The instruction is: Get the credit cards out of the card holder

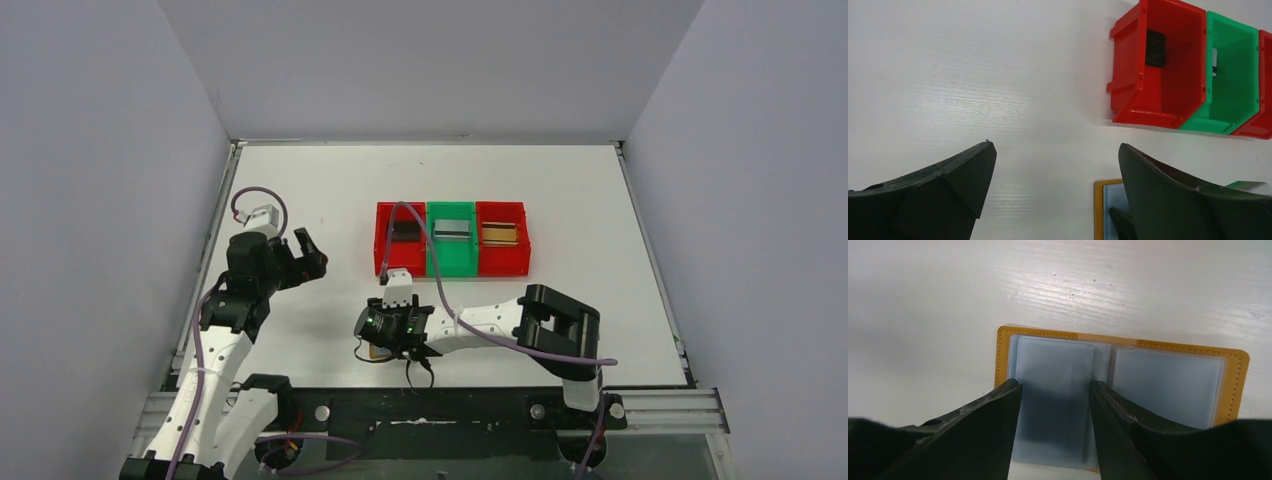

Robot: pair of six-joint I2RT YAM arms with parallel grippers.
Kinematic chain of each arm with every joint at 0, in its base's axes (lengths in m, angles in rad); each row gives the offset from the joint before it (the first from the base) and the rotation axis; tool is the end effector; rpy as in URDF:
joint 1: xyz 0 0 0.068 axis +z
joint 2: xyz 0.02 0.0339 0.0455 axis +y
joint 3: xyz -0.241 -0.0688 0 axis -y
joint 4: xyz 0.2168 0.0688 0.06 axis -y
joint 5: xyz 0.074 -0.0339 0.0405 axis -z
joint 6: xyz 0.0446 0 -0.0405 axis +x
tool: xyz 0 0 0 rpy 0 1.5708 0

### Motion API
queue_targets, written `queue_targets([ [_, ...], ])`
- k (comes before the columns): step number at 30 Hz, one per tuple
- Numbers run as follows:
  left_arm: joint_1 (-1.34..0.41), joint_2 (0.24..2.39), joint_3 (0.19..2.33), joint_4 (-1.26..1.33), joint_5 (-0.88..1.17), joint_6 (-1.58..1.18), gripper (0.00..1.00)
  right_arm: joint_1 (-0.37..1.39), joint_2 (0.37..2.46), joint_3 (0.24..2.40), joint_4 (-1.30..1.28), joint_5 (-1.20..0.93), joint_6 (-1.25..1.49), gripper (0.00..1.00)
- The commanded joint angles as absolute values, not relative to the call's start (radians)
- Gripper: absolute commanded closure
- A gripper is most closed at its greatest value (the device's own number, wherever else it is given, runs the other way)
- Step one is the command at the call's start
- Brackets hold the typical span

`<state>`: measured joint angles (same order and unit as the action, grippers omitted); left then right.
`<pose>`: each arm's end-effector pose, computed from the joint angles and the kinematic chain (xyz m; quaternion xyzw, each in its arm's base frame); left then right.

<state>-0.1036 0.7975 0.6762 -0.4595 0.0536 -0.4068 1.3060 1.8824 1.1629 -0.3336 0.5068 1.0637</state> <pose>0.1721 -0.0203 0.2542 -0.1203 0.8715 -0.1427 0.4535 0.1131 0.3345 0.1470 -0.0494 0.9367 0.1383 0.3178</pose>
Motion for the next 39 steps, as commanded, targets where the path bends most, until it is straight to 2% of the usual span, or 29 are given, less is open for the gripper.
queue_targets([
  [1,-0.111,0.783,0.682,-0.415,0.031,-0.399,0.04,1.311,1.889,1.207,-0.386,0.558,1.105,0.5],
  [9,-0.113,0.785,0.682,-0.418,0.022,-0.402,0.04,1.308,1.83,1.133,-0.309,0.557,1.112,0.69],
  [12,-0.115,0.787,0.681,-0.419,0.02,-0.402,0.04,1.299,1.827,1.121,-0.292,0.532,1.109,0.8],
  [19,-0.12,0.788,0.683,-0.423,0.008,-0.405,0.04,1.299,1.852,1.158,-0.311,0.522,1.082,0.59],
  [22,-0.122,0.789,0.683,-0.425,0.004,-0.405,0.04,1.302,1.888,1.196,-0.361,0.532,1.082,0.57],
  [25,-0.123,0.788,0.683,-0.425,0.004,-0.405,0.04,1.305,1.919,1.227,-0.414,0.549,1.101,0.61],
  [30,-0.125,0.788,0.686,-0.407,0.058,-0.399,0.04,1.306,1.898,1.203,-0.367,0.551,1.111,0.73],
  [33,-0.133,0.81,0.699,-0.419,0.114,-0.438,0.05,1.291,1.841,1.115,-0.23,0.503,1.106,0.81],
  [39,-0.206,0.842,0.665,-0.419,0.339,-0.548,0.13,1.236,1.717,0.844,0.216,0.322,1.079,0.83],
])
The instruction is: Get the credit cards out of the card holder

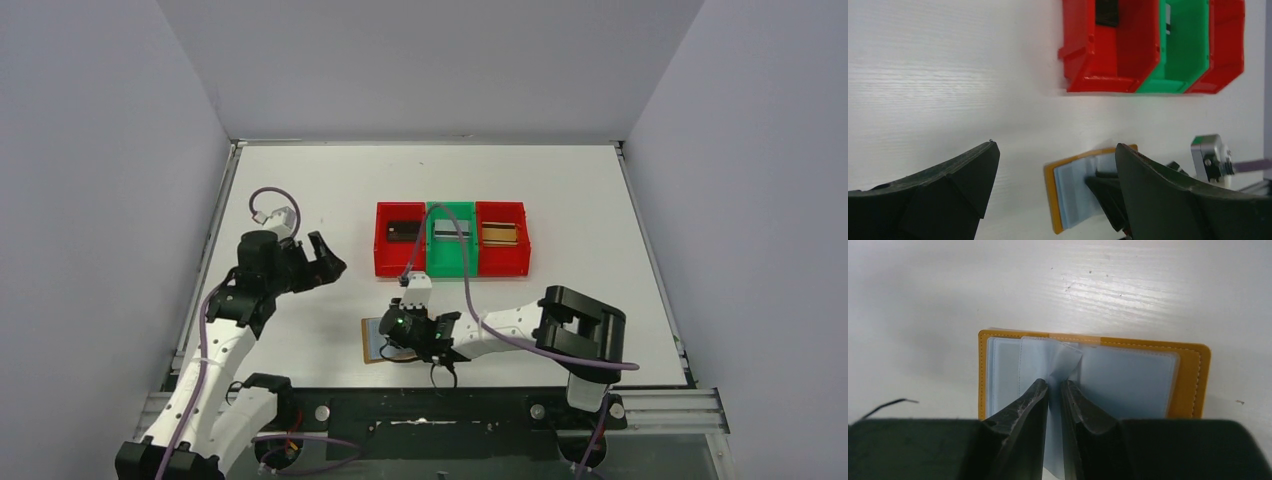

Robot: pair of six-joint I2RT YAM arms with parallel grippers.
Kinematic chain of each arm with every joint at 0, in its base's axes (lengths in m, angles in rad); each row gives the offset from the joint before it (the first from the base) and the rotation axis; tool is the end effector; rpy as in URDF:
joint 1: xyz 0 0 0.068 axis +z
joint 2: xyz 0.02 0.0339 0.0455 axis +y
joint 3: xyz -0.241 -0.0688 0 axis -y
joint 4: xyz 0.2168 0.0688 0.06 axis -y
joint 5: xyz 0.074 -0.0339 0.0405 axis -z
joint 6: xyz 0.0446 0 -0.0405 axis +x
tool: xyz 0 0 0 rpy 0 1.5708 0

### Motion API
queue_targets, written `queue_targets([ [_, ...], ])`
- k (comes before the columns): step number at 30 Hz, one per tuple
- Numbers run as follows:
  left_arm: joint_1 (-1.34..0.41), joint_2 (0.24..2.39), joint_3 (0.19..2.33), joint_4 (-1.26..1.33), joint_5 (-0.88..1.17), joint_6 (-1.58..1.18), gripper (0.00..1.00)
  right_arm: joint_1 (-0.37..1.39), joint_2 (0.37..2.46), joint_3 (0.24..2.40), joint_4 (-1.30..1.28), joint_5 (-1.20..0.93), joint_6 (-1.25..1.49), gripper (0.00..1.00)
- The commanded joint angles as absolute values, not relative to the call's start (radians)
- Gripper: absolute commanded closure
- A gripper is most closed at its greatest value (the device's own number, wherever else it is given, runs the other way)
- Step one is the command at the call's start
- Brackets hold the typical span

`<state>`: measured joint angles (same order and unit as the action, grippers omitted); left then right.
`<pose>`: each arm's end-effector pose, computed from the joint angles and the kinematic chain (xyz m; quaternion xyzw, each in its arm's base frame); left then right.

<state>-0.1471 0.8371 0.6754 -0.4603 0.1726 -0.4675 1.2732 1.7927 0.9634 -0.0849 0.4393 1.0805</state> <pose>0.1751 -0.0337 0.2481 -0.1025 0.8812 -0.2107 0.4106 0.1159 0.3133 0.1386 -0.0189 0.9263 0.2114 0.3112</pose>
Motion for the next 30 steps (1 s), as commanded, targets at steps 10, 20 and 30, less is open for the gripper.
queue_targets([
  [10,-0.58,0.814,0.461,-0.274,0.204,-0.819,0.24,1.138,1.725,0.599,0.697,0.129,1.219,0.83],
  [20,-0.712,0.901,0.374,-0.148,0.146,-0.923,0.33,1.134,1.743,0.577,0.693,0.146,1.286,0.83],
  [30,-0.72,0.97,0.358,-0.116,0.143,-0.895,0.43,1.115,1.731,0.55,0.689,0.12,1.289,0.79],
])
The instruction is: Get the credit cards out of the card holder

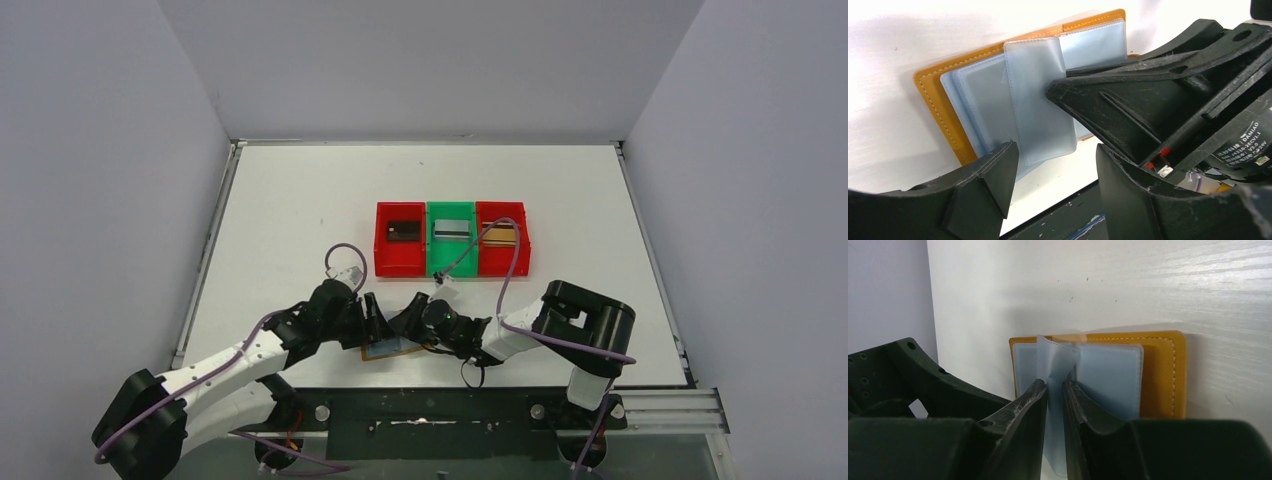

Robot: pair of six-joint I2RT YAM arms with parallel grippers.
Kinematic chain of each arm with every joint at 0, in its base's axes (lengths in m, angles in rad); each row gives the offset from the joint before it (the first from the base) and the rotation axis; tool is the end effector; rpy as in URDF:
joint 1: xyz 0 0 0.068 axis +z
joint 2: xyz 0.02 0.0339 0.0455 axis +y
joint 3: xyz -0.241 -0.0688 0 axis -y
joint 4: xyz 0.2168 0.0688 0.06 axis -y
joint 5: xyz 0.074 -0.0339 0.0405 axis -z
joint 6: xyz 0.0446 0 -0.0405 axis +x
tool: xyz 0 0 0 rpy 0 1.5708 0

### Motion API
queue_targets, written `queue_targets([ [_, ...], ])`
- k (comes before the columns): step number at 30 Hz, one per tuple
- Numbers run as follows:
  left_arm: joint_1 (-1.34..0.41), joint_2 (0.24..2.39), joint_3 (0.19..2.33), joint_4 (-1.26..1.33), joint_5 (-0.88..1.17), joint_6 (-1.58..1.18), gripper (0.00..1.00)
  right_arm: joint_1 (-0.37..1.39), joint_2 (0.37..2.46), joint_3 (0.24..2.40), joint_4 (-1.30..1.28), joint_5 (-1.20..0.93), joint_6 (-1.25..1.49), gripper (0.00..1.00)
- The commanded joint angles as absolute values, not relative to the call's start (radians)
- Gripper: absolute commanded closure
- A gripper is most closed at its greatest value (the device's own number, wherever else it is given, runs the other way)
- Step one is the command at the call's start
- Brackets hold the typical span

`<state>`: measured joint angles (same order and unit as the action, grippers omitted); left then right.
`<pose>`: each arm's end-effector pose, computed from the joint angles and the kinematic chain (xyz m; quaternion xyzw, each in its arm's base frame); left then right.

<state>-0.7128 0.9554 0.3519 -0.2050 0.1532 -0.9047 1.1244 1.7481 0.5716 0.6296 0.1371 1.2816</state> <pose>0.1279 -0.1196 0.1512 -0.0603 0.9240 -0.3174 0.2047 0.1359 0.2699 0.1121 0.1017 0.8644 0.4346 0.2314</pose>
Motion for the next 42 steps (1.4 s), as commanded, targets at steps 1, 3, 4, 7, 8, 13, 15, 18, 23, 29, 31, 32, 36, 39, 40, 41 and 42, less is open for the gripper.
queue_targets([
  [1,-0.72,0.971,0.356,-0.115,0.141,-0.89,0.43,1.108,1.732,0.544,0.704,0.104,1.288,0.79],
  [3,-0.719,0.968,0.35,-0.116,0.131,-0.885,0.44,1.103,1.733,0.533,0.743,0.086,1.286,0.78],
  [4,-0.719,0.962,0.346,-0.12,0.12,-0.887,0.44,1.104,1.731,0.532,0.752,0.081,1.282,0.76],
  [7,-0.719,0.932,0.334,-0.136,0.077,-0.902,0.44,1.106,1.729,0.552,0.722,0.079,1.254,0.72],
  [8,-0.719,0.919,0.331,-0.151,0.058,-0.908,0.44,1.107,1.729,0.568,0.686,0.084,1.245,0.7],
  [13,-0.719,0.842,0.328,-0.232,-0.027,-0.942,0.44,1.14,1.736,0.702,0.395,0.171,1.202,0.64],
  [15,-0.719,0.805,0.33,-0.269,-0.07,-0.962,0.44,1.163,1.744,0.771,0.261,0.225,1.185,0.59],
  [18,-0.72,0.769,0.33,-0.316,-0.128,-1.0,0.45,1.187,1.776,0.863,0.105,0.286,1.156,0.54],
  [23,-0.719,0.74,0.332,-0.375,-0.196,-1.046,0.53,1.216,1.803,0.942,-0.003,0.341,1.122,0.47],
  [29,-0.719,0.699,0.356,-0.452,-0.272,-1.084,0.58,1.24,1.85,1.031,-0.11,0.379,1.075,0.39],
  [31,-0.719,0.683,0.363,-0.47,-0.288,-1.092,0.58,1.246,1.869,1.062,-0.151,0.392,1.066,0.38],
  [32,-0.719,0.677,0.367,-0.477,-0.293,-1.094,0.58,1.251,1.879,1.079,-0.168,0.4,1.062,0.38],
  [36,-0.719,0.652,0.375,-0.497,-0.305,-1.098,0.59,1.266,1.92,1.142,-0.251,0.433,1.051,0.37],
  [39,-0.719,0.632,0.381,-0.512,-0.315,-1.103,0.59,1.276,1.956,1.184,-0.313,0.459,1.055,0.37],
  [40,-0.719,0.627,0.383,-0.517,-0.32,-1.104,0.59,1.279,1.964,1.197,-0.328,0.468,1.055,0.37],
  [41,-0.72,0.623,0.386,-0.524,-0.325,-1.107,0.59,1.281,1.971,1.208,-0.342,0.476,1.053,0.38],
  [42,-0.72,0.618,0.389,-0.531,-0.328,-1.107,0.59,1.284,1.978,1.218,-0.355,0.481,1.052,0.38],
])
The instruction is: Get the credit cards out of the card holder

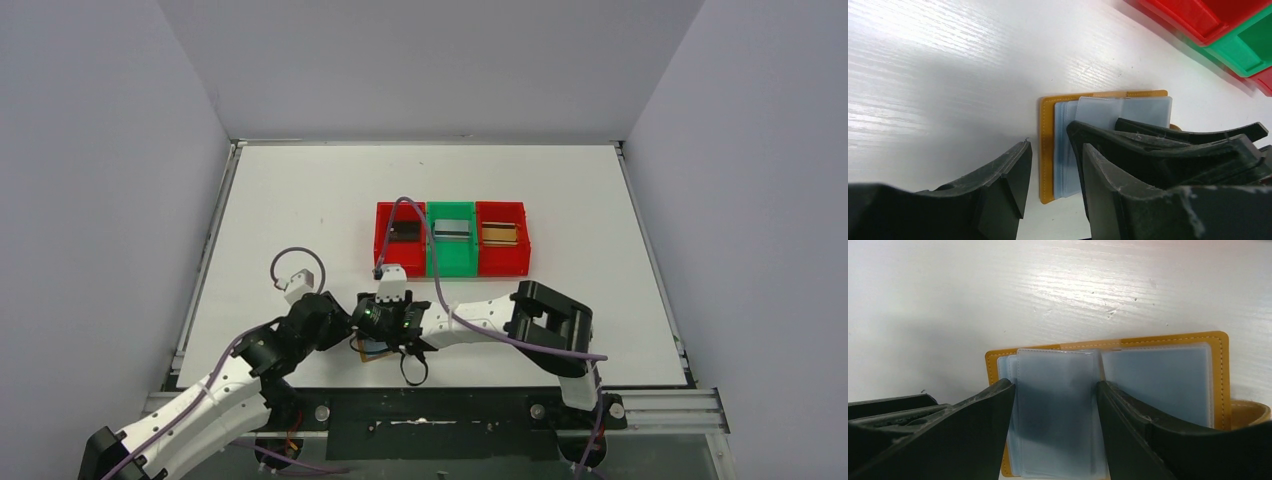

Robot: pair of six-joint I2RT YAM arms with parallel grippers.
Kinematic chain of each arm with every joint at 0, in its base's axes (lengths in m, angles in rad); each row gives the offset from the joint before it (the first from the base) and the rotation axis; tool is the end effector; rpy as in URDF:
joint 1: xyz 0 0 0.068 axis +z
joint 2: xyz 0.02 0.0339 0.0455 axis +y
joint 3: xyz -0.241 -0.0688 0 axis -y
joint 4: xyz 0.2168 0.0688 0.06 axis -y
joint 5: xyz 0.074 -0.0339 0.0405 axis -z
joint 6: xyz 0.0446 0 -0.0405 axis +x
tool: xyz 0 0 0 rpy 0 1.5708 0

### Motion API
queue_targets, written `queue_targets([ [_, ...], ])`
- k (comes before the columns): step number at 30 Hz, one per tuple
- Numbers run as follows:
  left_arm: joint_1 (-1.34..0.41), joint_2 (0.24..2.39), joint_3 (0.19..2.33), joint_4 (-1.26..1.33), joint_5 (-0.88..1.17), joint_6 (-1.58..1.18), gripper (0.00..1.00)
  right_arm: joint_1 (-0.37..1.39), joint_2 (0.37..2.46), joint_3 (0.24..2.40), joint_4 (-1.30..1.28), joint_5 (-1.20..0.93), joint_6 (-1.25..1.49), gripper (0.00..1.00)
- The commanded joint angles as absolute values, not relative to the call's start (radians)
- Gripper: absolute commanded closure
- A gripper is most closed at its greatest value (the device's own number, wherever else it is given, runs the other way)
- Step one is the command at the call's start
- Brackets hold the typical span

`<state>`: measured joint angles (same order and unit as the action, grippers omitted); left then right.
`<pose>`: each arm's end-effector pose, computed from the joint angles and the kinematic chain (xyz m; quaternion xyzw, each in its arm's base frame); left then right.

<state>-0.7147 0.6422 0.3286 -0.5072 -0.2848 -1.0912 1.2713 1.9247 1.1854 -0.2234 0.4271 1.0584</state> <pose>0.1074 -0.0766 0.1626 -0.2234 0.8951 -0.2029 0.3282 0.1267 0.3477 0.1438 -0.0360 0.9339 0.1890 0.3013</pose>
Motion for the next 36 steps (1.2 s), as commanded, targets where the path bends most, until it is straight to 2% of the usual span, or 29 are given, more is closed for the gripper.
queue_targets([
  [1,-0.719,0.612,0.392,-0.537,-0.335,-1.11,0.59,1.286,1.984,1.228,-0.366,0.485,1.05,0.38],
  [12,-0.72,0.572,0.402,-0.573,-0.347,-1.118,0.6,1.302,2.026,1.275,-0.426,0.51,1.035,0.36],
  [18,-0.719,0.569,0.397,-0.571,-0.342,-1.12,0.6,1.301,2.016,1.265,-0.419,0.513,1.045,0.45],
  [31,-0.719,0.63,0.378,-0.456,-0.254,-1.062,0.6,1.233,1.864,1.053,-0.125,0.373,1.058,0.78],
  [36,-0.719,0.667,0.366,-0.317,-0.13,-0.979,0.59,1.172,1.777,0.888,0.142,0.236,1.12,0.78],
])
